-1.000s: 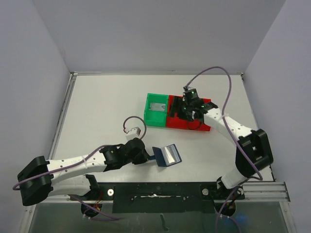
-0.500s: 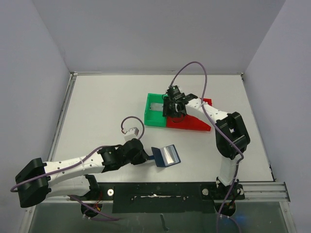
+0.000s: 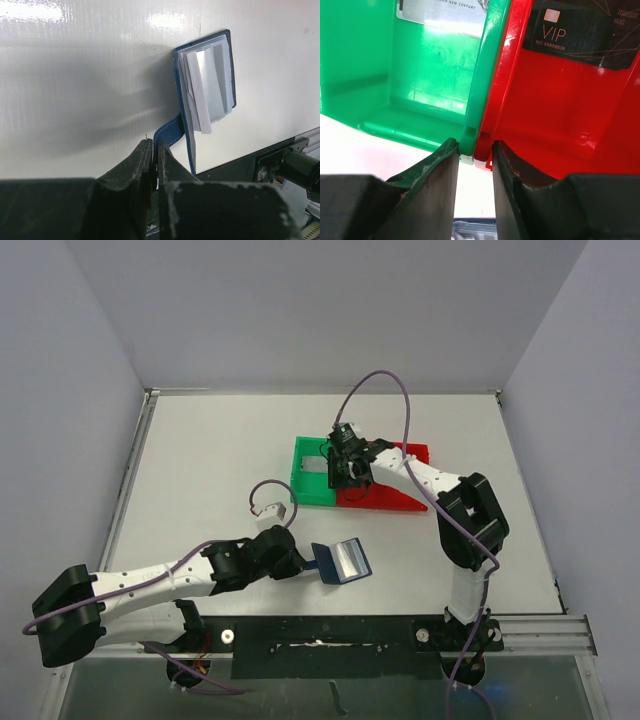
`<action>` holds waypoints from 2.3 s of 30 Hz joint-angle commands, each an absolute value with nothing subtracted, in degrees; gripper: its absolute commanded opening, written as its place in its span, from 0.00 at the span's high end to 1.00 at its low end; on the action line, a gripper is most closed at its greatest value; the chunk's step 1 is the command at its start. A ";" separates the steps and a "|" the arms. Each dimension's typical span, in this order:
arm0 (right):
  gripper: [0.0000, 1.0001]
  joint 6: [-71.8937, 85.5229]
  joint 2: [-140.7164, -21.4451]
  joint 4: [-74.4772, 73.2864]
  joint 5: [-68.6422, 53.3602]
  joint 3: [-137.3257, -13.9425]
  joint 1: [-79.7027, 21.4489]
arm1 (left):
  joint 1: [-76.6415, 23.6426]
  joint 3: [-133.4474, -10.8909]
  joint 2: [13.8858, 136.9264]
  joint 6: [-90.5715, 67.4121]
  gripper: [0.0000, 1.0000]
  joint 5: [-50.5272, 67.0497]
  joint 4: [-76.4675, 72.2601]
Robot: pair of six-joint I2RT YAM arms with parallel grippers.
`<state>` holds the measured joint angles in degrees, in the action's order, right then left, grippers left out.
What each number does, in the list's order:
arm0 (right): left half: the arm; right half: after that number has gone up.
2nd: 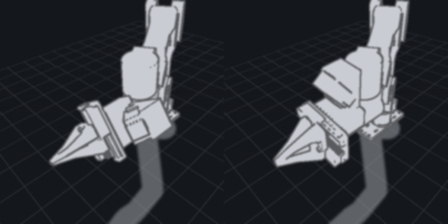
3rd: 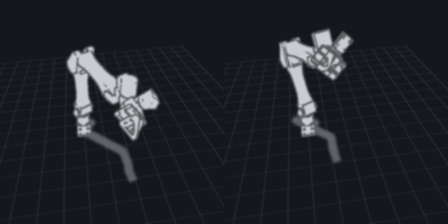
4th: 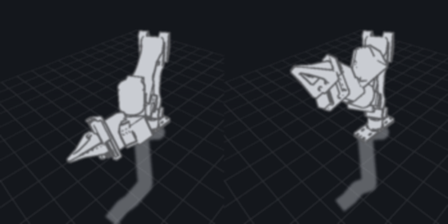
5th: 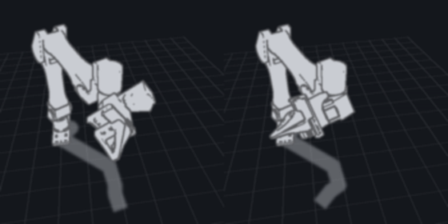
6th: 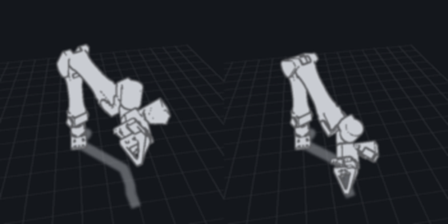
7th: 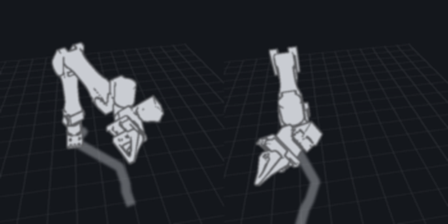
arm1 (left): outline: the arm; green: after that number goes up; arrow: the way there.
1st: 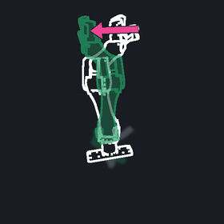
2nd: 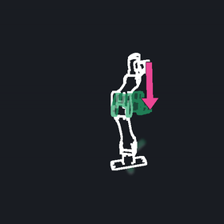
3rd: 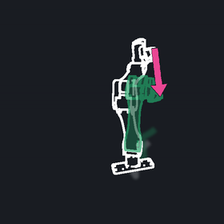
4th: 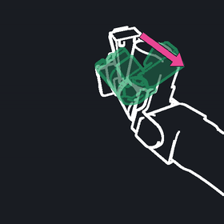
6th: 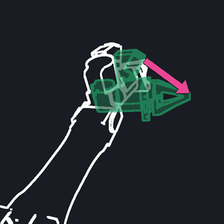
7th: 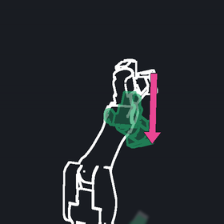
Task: Take the credit cards out of the card holder
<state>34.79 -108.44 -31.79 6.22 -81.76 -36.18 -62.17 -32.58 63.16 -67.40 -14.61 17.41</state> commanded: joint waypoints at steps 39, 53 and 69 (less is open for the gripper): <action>0.38 46.38 -75.71 -14.44 -16.09 -41.75 -39.05 | -61.35 -32.88 66.63 -67.05 1.00 -14.71 17.11; 0.42 45.66 -82.34 -14.49 -17.80 -40.40 -40.87 | -61.27 -33.22 67.82 -66.91 1.00 -14.26 16.59; 0.53 47.35 -82.35 -3.82 -31.90 -42.15 -43.53 | -61.26 -33.14 69.72 -67.18 1.00 -14.44 15.61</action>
